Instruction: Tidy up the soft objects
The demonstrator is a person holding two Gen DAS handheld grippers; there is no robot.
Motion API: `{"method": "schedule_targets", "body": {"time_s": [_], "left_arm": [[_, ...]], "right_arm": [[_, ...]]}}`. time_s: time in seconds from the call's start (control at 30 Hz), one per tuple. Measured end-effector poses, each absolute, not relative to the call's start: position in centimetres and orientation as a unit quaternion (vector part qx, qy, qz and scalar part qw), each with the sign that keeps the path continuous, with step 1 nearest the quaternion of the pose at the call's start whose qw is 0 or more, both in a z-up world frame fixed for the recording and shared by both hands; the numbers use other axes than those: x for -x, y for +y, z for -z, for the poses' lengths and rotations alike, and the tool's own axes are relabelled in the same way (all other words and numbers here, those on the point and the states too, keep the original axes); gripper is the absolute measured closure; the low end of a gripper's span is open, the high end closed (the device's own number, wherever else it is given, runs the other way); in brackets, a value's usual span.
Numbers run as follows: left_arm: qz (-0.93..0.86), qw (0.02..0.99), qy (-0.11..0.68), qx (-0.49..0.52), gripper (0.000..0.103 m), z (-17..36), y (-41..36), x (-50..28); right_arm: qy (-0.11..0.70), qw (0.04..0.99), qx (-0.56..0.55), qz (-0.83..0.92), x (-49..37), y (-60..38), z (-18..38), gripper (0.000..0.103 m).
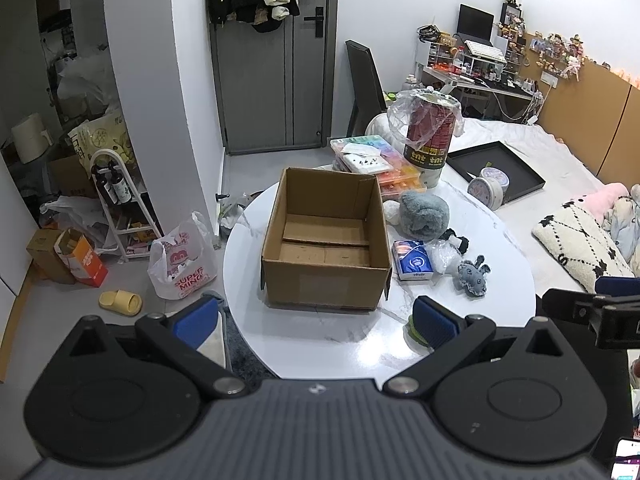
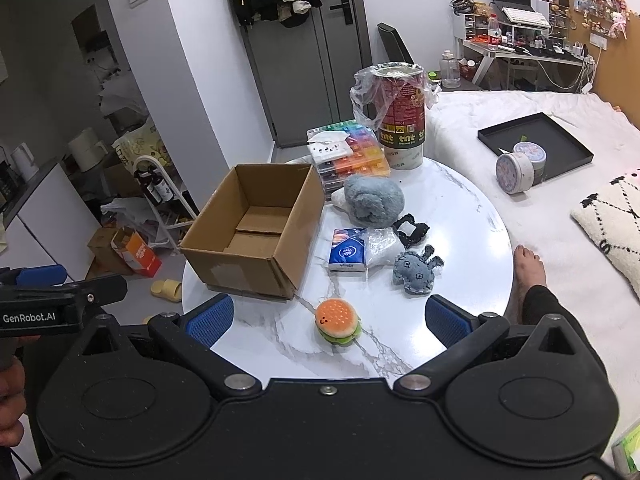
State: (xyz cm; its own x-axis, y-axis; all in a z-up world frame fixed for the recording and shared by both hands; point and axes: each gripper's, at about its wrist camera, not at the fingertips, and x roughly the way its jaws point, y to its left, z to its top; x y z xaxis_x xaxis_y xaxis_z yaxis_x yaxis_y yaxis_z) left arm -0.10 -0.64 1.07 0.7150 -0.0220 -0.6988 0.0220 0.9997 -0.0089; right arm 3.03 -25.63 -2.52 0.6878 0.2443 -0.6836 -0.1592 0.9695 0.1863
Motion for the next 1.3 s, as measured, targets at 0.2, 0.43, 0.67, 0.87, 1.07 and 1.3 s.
{"method": "schedule_targets", "body": {"time_s": [0.2, 0.43, 0.67, 0.87, 1.07, 1.3], "left_arm": [[0.017, 0.926, 0.377, -0.005, 0.000, -1.18, -1.11, 0.06], [0.017, 0.926, 0.377, -0.005, 0.000, -1.19, -1.25, 0.03], [0.011, 0.927, 0.374, -0.001, 0.000, -1.16, -0.91, 0.31], [0.010, 0.928, 0.374, -0.001, 0.000, -1.24, -0.74, 0.37], [0.012, 0.928, 0.372, -0.001, 0.000, -1.29, -0.71, 0.44], [0.013, 0.929, 0.371, -0.001, 0.000, -1.39, -1.19, 0.73]], "right_arm": [[0.382, 0.916, -0.059, -0.109, -3.02, -25.78, 2.53, 0.000], [0.381, 0.916, -0.057, -0.110, -3.20, -25.66, 2.65, 0.000], [0.381, 0.916, -0.055, -0.112, -3.38, -25.44, 2.57, 0.000], [0.381, 0.916, -0.053, -0.112, -3.32, -25.42, 2.52, 0.000], [0.383, 0.916, -0.051, -0.111, -3.27, -25.35, 2.51, 0.000], [0.384, 0.916, -0.047, -0.109, -3.10, -25.38, 2.60, 0.000]]}}
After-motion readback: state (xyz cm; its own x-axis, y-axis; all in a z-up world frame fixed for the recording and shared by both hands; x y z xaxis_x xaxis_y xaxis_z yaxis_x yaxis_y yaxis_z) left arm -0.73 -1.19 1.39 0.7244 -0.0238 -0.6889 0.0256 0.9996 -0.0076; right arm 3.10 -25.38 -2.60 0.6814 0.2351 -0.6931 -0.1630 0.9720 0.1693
